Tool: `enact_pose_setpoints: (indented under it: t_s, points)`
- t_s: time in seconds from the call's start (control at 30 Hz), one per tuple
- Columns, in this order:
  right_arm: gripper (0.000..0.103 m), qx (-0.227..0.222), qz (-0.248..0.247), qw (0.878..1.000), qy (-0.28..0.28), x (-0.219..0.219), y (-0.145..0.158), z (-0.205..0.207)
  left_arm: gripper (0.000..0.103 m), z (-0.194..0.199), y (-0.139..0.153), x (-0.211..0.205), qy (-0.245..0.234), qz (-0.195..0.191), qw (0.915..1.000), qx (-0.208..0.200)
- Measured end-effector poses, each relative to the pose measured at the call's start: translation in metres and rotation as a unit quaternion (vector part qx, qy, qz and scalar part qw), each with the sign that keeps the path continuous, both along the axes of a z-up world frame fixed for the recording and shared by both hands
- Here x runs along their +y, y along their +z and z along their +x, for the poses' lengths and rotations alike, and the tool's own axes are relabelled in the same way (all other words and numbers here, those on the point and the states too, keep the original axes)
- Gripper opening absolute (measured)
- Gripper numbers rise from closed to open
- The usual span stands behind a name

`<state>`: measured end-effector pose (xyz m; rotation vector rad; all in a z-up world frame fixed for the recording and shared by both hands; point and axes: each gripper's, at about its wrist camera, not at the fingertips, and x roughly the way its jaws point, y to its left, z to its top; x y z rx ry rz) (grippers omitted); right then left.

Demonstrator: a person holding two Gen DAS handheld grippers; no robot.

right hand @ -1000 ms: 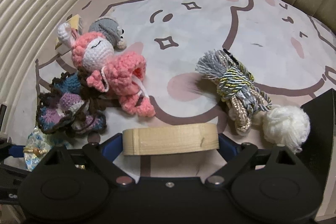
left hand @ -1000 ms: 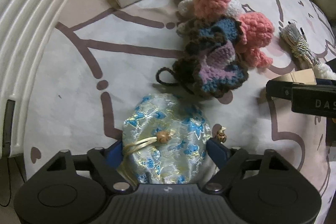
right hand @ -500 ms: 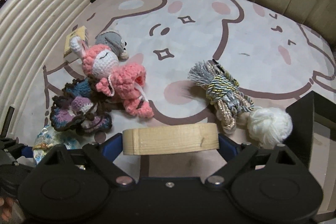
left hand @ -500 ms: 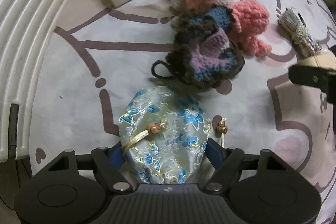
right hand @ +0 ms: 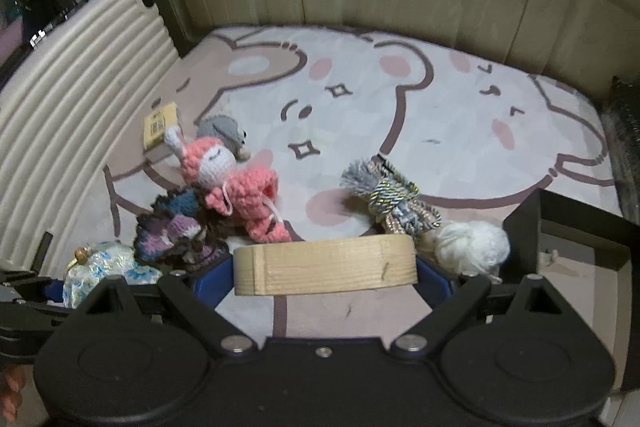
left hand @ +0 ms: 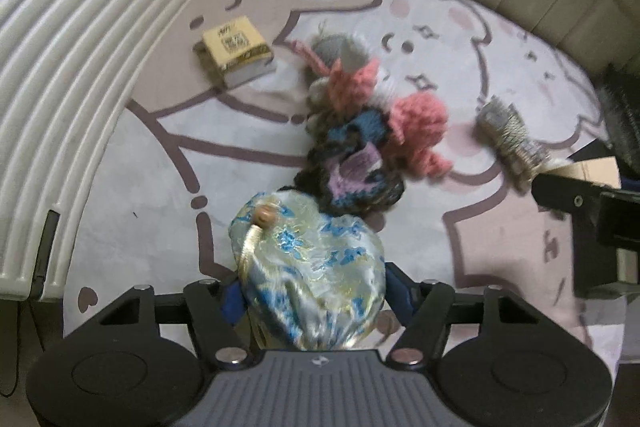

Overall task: Organize objects
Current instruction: 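Close the left tool on the floral pouch while the right tool grasps the wooden block, then carry the pouch and wooden block with both tools over the black box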

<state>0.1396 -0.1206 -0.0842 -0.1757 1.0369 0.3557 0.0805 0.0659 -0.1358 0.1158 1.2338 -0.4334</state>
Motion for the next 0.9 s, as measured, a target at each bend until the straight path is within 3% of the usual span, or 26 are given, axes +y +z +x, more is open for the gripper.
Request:
enact_pose_setpoints:
  t_s: [0.17,0.33,0.9]
  points:
    - [0.094,-0.019,0.007,1.000,-0.003,-0.005,0.016,-0.011,0.056,-0.005,0.021,0.006,0.039,-0.033,0.9987,-0.008]
    - [0.094,-0.031,0.012,0.999,-0.003,-0.008,0.027,-0.020,0.053,-0.010,0.027,0.012,0.118,-0.054,0.9914,-0.018]
    - [0.094,-0.059,0.021,0.998,-0.002,-0.012,0.052,-0.034,0.052,-0.028,0.064,0.015,0.155,-0.086,0.9810,-0.078]
